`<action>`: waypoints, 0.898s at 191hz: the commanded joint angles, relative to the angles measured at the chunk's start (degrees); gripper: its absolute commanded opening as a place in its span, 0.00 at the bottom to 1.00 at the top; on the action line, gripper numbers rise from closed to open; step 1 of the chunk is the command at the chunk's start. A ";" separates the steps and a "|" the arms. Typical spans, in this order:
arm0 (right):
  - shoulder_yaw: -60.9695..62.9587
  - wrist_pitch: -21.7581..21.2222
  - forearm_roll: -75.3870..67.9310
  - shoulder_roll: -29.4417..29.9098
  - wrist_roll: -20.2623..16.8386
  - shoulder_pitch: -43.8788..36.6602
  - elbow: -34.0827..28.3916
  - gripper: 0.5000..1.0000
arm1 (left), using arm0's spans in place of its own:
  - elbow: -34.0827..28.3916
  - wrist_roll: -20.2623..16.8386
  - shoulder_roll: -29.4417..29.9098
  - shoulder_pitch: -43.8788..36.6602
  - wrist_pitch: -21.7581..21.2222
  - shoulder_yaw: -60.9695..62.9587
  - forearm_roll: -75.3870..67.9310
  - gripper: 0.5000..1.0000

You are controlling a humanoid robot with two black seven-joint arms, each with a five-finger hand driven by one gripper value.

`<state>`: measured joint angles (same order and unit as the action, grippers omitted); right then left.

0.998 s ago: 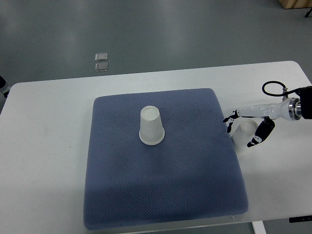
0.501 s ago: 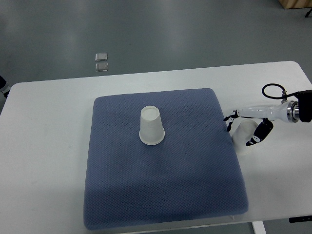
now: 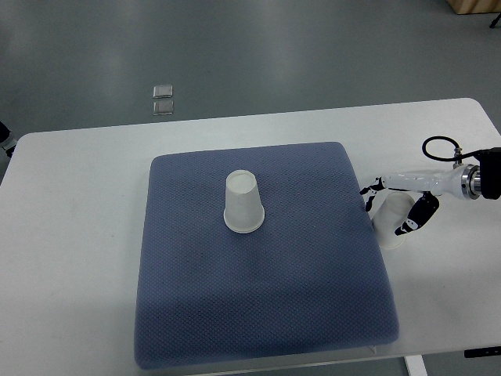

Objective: Stack paper cups
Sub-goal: 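Close the right hand fingers around the white cup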

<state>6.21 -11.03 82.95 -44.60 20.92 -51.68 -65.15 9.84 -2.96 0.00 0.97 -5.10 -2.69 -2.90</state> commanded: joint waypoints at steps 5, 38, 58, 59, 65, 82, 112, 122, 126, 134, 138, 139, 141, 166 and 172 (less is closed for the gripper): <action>-0.06 0.22 0.02 0.48 0.00 0.35 0.90 0.79 | 0.00 -0.03 0.00 0.00 0.01 0.06 0.00 1.00; -0.06 0.31 -0.06 1.18 0.00 1.14 2.04 0.75 | 0.00 -0.03 0.00 0.00 0.01 -0.03 0.00 1.00; -0.06 0.13 -0.42 1.53 0.00 1.32 2.30 0.61 | 0.00 0.06 0.00 0.00 0.01 -0.03 0.00 1.00; -0.06 0.13 -0.42 1.53 0.00 1.32 2.30 0.61 | 0.00 0.06 0.00 0.00 0.01 -0.03 0.00 1.00; -0.06 0.13 -0.50 1.53 0.00 1.32 2.39 0.56 | 0.00 -0.03 0.00 0.00 0.01 -0.03 0.00 1.00; -0.06 0.04 -0.59 1.53 0.00 1.23 2.57 0.42 | 0.00 -0.03 0.00 0.00 0.01 -0.03 0.00 1.00; -0.06 -0.04 -0.59 1.62 0.00 1.49 3.10 0.25 | 0.00 -0.03 0.00 0.00 0.01 0.06 0.00 1.00; -0.06 0.04 -0.59 1.62 -0.09 1.49 3.18 0.22 | 0.00 -0.03 0.00 0.00 0.01 0.06 0.00 1.00; -0.06 0.04 -0.59 1.53 0.00 1.49 3.18 0.22 | 0.00 -0.03 0.00 0.00 0.01 -0.03 0.00 1.00; -0.06 0.13 -0.59 1.62 -0.09 1.40 3.18 0.22 | 0.00 -0.03 0.00 0.00 0.01 -0.03 0.00 1.00; 0.03 0.13 -0.59 1.62 -0.09 1.32 3.18 0.22 | 0.00 -0.03 0.00 0.00 0.01 -0.03 0.00 1.00; 0.03 0.05 -0.68 1.53 -0.09 1.23 3.18 0.22 | 0.00 -0.03 0.00 0.00 0.01 0.06 0.00 1.00; 0.03 0.04 -0.68 1.53 -0.09 1.23 3.18 0.22 | 0.00 -0.03 0.00 0.00 0.01 0.06 0.00 1.00; 0.20 -0.13 -0.68 1.45 -0.09 0.79 3.18 0.22 | 0.00 -0.03 0.00 0.00 0.01 0.06 0.00 1.00; 0.20 -0.04 -0.68 1.53 -0.09 0.70 3.18 0.23 | 0.00 -0.03 0.00 0.00 0.01 -0.03 0.00 1.00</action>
<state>6.25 -11.11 82.29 -43.03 20.82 -50.66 -61.94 9.84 -2.98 0.00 0.97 -5.11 -2.70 -2.91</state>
